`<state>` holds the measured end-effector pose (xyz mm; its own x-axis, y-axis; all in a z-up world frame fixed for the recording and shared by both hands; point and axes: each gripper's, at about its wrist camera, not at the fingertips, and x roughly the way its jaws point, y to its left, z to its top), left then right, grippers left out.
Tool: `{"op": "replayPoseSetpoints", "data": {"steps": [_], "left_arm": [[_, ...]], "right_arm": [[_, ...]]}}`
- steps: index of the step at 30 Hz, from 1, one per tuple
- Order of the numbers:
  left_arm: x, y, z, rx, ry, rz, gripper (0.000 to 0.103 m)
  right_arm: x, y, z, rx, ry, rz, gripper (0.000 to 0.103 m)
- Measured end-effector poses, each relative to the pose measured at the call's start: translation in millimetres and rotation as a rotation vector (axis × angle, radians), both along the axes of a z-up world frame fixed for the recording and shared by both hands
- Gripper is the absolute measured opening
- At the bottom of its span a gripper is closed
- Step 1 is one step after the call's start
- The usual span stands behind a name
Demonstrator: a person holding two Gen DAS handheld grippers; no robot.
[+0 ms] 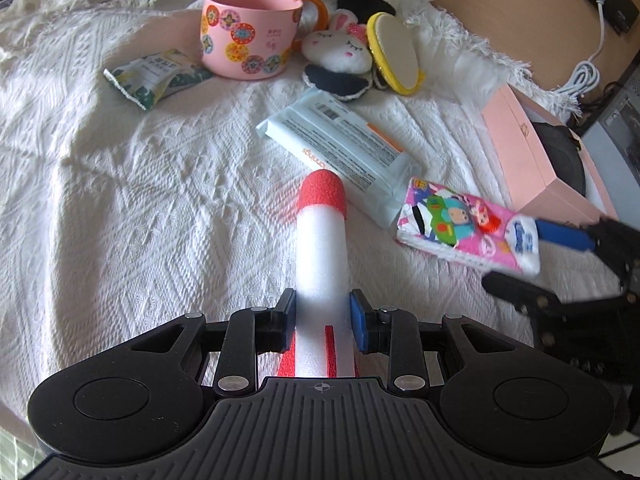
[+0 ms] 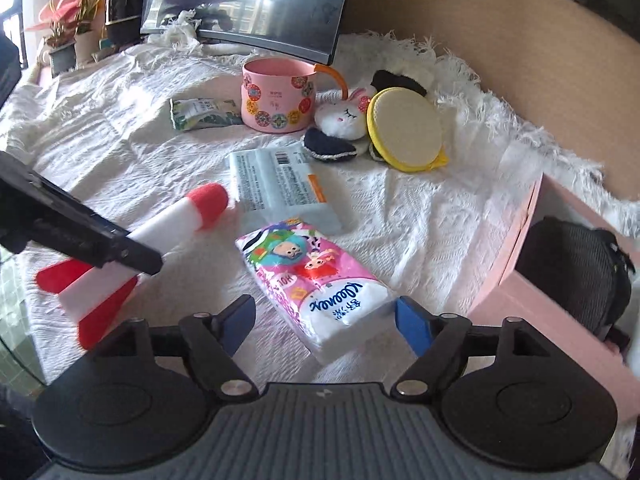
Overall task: Organize soft objects
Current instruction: 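Grasp pink tissue pack with right gripper while left gripper holds the rocket, then carry foam rocket toward pink box with left gripper while right gripper holds tissue pack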
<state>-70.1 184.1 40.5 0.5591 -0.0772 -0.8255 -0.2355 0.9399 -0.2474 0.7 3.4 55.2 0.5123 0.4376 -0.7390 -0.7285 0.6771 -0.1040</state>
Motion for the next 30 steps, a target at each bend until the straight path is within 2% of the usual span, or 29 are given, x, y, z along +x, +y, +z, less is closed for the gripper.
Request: {"op": "replayPoseSetpoints", "data": {"steps": [2, 4, 7, 8, 10, 13, 15, 18, 23, 24, 25, 26, 30], "left_arm": [[0.6, -0.1, -1.3, 0.0, 0.006, -0.002, 0.032], [0.6, -0.1, -1.9, 0.0, 0.009, -0.003, 0.032], [1.2, 0.2, -2.2, 0.003, 0.011, -0.009, 0.032], [0.8, 0.1, -2.3, 0.003, 0.009, -0.009, 0.033], [-0.2, -0.4, -2.4, 0.002, 0.006, -0.008, 0.033], [-0.8, -0.3, -2.5, 0.002, 0.003, -0.012, 0.033], [-1.1, -0.3, -2.6, -0.001, 0.002, -0.01, 0.033], [-1.5, 0.8, -2.6, -0.009, 0.001, -0.004, 0.033], [-2.6, -2.7, -2.1, 0.013, 0.0, -0.017, 0.033], [-2.8, -3.8, -1.9, 0.02, 0.0, -0.023, 0.033], [-3.2, -4.2, -2.1, 0.025, -0.002, -0.028, 0.033], [-3.6, -3.8, -2.3, 0.026, -0.005, -0.032, 0.033], [-5.1, 0.0, -3.2, 0.01, -0.016, -0.035, 0.033]], "right_arm": [[1.1, 0.7, -0.9, -0.034, 0.009, 0.027, 0.082], [4.8, -0.3, -1.1, -0.031, 0.062, 0.045, 0.082], [5.8, -10.7, 1.3, 0.037, 0.268, 0.124, 0.082], [2.8, -14.3, 2.9, 0.06, 0.308, 0.154, 0.082], [-6.3, -15.8, 6.9, 0.064, 0.29, 0.187, 0.082], [-13.2, -8.5, 10.9, 0.018, 0.169, 0.18, 0.082], [-10.1, 1.0, 10.6, 0.01, 0.124, 0.16, 0.082], [-0.6, 17.4, 5.8, 0.023, 0.118, 0.15, 0.082], [7.3, 37.6, -14.0, -0.014, 0.129, 0.143, 0.08], [7.7, 38.4, -17.5, -0.023, 0.136, 0.134, 0.079], [8.3, 38.1, -19.8, -0.025, 0.145, 0.127, 0.069], [8.8, 37.2, -20.9, -0.032, 0.168, 0.118, 0.054], [4.9, 29.7, -10.8, -0.021, 0.154, 0.097, 0.053]]}}
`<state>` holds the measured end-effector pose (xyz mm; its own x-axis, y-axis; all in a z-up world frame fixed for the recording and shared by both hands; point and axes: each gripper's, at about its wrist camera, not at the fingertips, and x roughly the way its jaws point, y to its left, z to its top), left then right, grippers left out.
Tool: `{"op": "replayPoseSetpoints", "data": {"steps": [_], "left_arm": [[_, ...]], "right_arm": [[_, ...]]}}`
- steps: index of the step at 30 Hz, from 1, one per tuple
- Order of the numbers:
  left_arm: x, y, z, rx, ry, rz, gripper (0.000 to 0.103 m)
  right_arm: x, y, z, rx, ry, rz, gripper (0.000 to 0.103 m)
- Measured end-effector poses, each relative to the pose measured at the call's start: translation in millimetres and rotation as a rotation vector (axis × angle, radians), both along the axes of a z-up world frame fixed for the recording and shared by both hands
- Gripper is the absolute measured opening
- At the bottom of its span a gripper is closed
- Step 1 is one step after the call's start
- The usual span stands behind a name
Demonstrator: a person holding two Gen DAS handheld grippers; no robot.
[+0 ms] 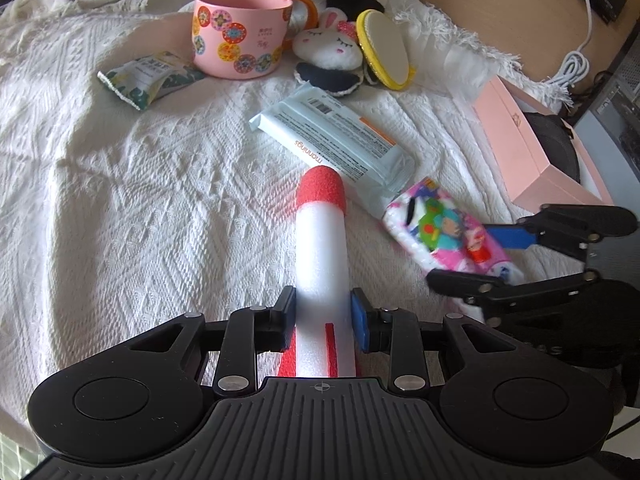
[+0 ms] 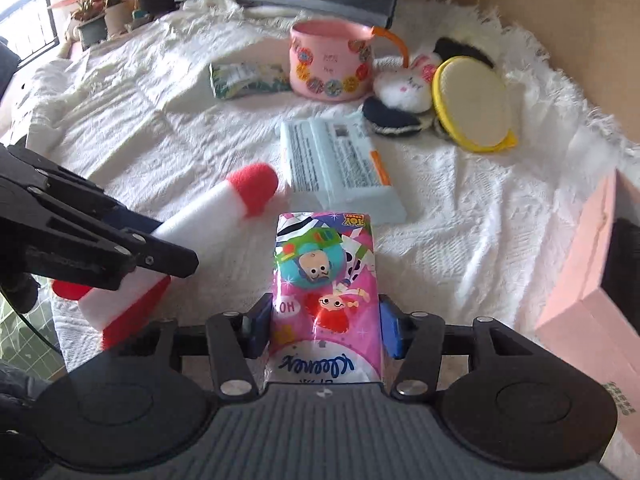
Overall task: Organize soft objects
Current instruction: 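Carry foam rocket toward pink box with left gripper while right gripper holds tissue pack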
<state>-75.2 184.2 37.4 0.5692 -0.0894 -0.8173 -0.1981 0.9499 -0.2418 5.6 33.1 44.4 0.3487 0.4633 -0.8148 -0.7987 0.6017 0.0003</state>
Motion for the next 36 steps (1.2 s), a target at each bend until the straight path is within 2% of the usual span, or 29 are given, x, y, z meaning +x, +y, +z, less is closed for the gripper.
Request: {"op": "replayPoseSetpoints", "data": {"steps": [6, 8, 13, 19, 25, 30, 32, 34, 36], "left_arm": [[-0.1, -6.1, 1.3, 0.023, -0.001, -0.017, 0.032], [0.1, -10.5, 2.4, 0.003, 0.003, -0.051, 0.032], [2.2, -39.7, 14.1, -0.06, -0.011, -0.205, 0.032], [27.4, -89.7, 44.5, -0.114, -0.075, -0.396, 0.032], [90.6, -129.3, 91.0, -0.162, -0.186, -0.463, 0.032], [161.9, -167.9, 121.5, -0.137, -0.327, -0.465, 0.032], [189.7, -178.3, 120.6, -0.161, -0.382, -0.436, 0.032], [217.4, -187.0, 108.5, -0.195, -0.401, -0.411, 0.032], [244.0, -198.0, 84.0, -0.193, -0.308, -0.39, 0.032]], "right_arm": [[-3.0, -30.4, 27.6, 0.034, -0.003, -0.128, 0.052], [-5.3, -46.4, 33.5, 0.036, -0.008, -0.181, 0.052], [-19.8, -93.2, 38.1, -0.016, -0.051, -0.323, 0.052], [-53.3, -156.4, 40.0, 0.003, -0.068, -0.521, 0.052], [-73.4, -202.3, 38.5, 0.049, -0.056, -0.697, 0.052], [-80.0, -215.6, 43.5, 0.076, -0.088, -0.767, 0.052], [-83.1, -217.8, 45.1, 0.082, -0.096, -0.777, 0.052], [-82.9, -217.8, 45.2, 0.075, -0.1, -0.776, 0.052], [-82.0, -217.4, 45.2, 0.065, -0.104, -0.771, 0.052]]}}
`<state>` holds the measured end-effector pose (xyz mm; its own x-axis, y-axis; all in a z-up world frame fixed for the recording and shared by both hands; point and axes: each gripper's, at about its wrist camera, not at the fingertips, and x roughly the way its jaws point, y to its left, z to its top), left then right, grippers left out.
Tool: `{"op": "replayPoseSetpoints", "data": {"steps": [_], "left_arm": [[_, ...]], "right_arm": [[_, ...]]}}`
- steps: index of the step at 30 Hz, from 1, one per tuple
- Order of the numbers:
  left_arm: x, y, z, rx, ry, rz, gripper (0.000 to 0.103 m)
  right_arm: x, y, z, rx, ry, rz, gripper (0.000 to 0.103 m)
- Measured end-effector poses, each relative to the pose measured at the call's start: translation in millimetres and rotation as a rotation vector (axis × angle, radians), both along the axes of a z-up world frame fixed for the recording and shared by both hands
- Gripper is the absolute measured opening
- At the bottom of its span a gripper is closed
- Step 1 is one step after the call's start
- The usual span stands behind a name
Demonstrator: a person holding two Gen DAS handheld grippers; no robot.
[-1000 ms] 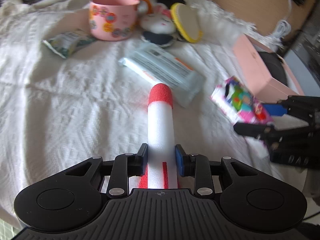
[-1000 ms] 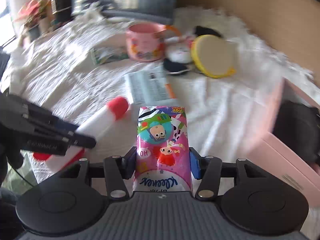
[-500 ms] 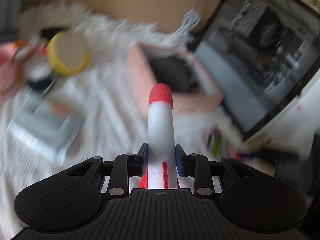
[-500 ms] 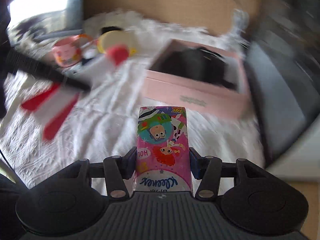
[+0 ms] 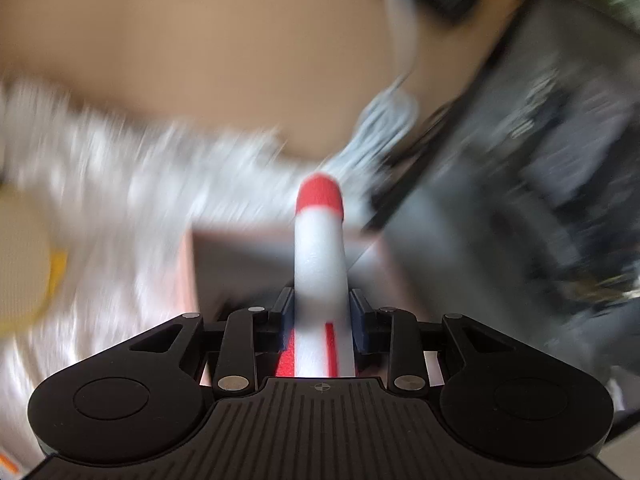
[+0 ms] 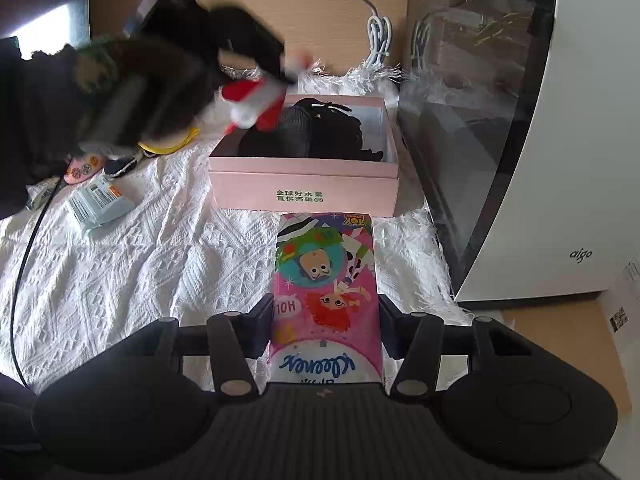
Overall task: Organize soft objects
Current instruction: 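Carry foam rocket toward pink box with left gripper while right gripper holds tissue pack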
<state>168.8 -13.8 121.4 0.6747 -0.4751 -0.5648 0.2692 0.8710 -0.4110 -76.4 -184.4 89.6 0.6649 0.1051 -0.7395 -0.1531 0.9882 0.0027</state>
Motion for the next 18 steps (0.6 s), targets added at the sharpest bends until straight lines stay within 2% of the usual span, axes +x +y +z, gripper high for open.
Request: {"op": "replayPoseSetpoints", "data": {"steps": [3, 6, 8, 12, 15, 18], "left_arm": [[15.5, -6.8, -36.3, 0.087, 0.141, 0.039, 0.033], [10.0, -7.9, -48.4, 0.155, 0.15, 0.036, 0.034], [4.2, -0.5, -43.6, 0.127, 0.119, 0.047, 0.034], [-10.8, 19.6, -21.4, 0.01, 0.034, 0.072, 0.034], [-19.6, 28.2, -7.9, -0.008, 0.007, 0.062, 0.034], [-30.3, 37.6, -1.3, -0.016, 0.002, 0.073, 0.034]], "right_arm": [[5.4, -1.3, -1.2, -0.012, 0.005, 0.003, 0.052], [18.7, -1.1, 0.8, -0.035, -0.006, 0.008, 0.052], [31.5, -1.1, 9.2, -0.044, -0.04, 0.016, 0.052], [74.5, 3.2, 39.3, -0.061, -0.16, 0.014, 0.052], [120.1, 10.4, 54.1, -0.058, -0.237, -0.03, 0.052], [164.0, 13.3, 47.4, -0.033, -0.26, -0.05, 0.054]]}}
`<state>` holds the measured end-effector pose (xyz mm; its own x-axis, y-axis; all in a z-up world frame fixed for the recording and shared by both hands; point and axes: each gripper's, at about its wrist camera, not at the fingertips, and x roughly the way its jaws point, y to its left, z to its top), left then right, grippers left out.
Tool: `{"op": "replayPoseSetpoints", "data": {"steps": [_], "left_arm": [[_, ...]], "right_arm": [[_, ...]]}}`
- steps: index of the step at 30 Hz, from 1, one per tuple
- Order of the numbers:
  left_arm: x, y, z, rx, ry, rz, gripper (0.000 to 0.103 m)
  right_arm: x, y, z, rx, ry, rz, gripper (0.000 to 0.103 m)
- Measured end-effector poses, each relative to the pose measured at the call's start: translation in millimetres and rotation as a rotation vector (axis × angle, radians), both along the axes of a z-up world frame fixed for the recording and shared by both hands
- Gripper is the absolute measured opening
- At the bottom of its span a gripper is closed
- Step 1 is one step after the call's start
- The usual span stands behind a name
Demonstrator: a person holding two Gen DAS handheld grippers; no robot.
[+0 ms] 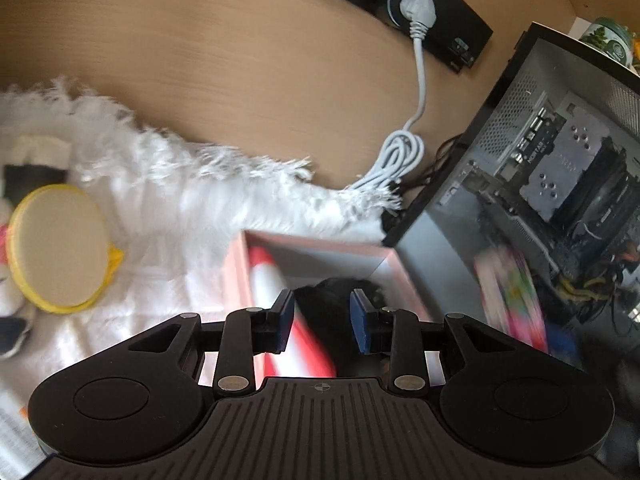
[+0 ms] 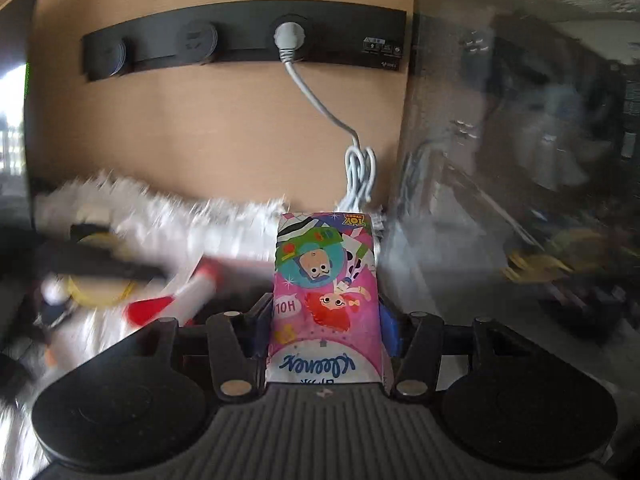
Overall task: Organize soft objects
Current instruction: 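Carry foam rocket toward pink box with left gripper while right gripper holds tissue pack, then open the right gripper to drop the pink tissue pack into the box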
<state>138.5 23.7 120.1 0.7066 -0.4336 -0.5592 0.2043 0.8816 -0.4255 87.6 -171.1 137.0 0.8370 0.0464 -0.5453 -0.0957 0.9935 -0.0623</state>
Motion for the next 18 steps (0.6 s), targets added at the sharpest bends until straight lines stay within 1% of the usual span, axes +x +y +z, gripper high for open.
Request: {"op": "replayPoseSetpoints", "data": {"steps": [1, 2, 3, 5, 7, 9, 10, 11, 12, 13, 14, 15, 16, 18], "left_arm": [[-4.8, 3.4, 0.6, 0.007, -0.002, 0.006, 0.034], [-11.2, 8.0, 0.2, 0.018, 0.0, 0.011, 0.034], [-17.3, 12.7, -2.9, 0.033, 0.006, 0.019, 0.034], [-36.9, 27.3, -9.6, 0.063, 0.03, 0.038, 0.034], [-55.6, 43.6, -22.9, 0.088, 0.075, 0.07, 0.034], [-75.5, 63.2, -38.5, 0.103, 0.125, 0.113, 0.034], [-84.8, 73.6, -46.5, 0.104, 0.152, 0.139, 0.034], [-92.3, 83.2, -54.0, 0.101, 0.179, 0.165, 0.034], [-100.5, 92.8, -59.4, 0.095, 0.202, 0.189, 0.034], [-107.6, 102.4, -64.6, 0.092, 0.223, 0.215, 0.034], [-115.2, 112.5, -68.9, 0.092, 0.238, 0.244, 0.032], [-119.9, 119.4, -72.0, 0.092, 0.248, 0.273, 0.027], [-125.1, 126.8, -74.2, 0.088, 0.257, 0.299, 0.026], [-134.2, 139.5, -76.0, 0.053, 0.261, 0.322, 0.026]], "right_arm": [[12.6, 0.8, -6.9, 0.003, 0.008, 0.004, 0.06], [23.7, 2.5, -15.0, 0.002, 0.044, 0.006, 0.067], [30.5, 3.1, -24.6, 0.009, 0.082, 0.008, 0.068], [29.9, 2.9, -40.9, 0.038, 0.128, 0.025, 0.07], [20.8, 4.2, -55.0, 0.049, 0.158, 0.046, 0.073], [6.7, 8.2, -67.7, 0.026, 0.171, 0.064, 0.074], [0.0, 11.4, -69.4, 0.008, 0.167, 0.071, 0.074], [-9.2, 13.9, -70.0, -0.007, 0.127, 0.059, 0.074], [-13.7, 17.9, -68.9, -0.02, 0.113, 0.061, 0.074], [-16.7, 20.8, -67.1, -0.022, 0.122, 0.08, 0.075], [-18.7, 20.6, -64.8, -0.008, 0.125, 0.092, 0.075], [-22.5, 22.5, -61.1, 0.005, 0.111, 0.095, 0.075], [-24.5, 26.0, -57.1, 0.005, 0.096, 0.1, 0.075], [-27.2, 33.5, -49.5, 0.001, 0.087, 0.121, 0.075]]}}
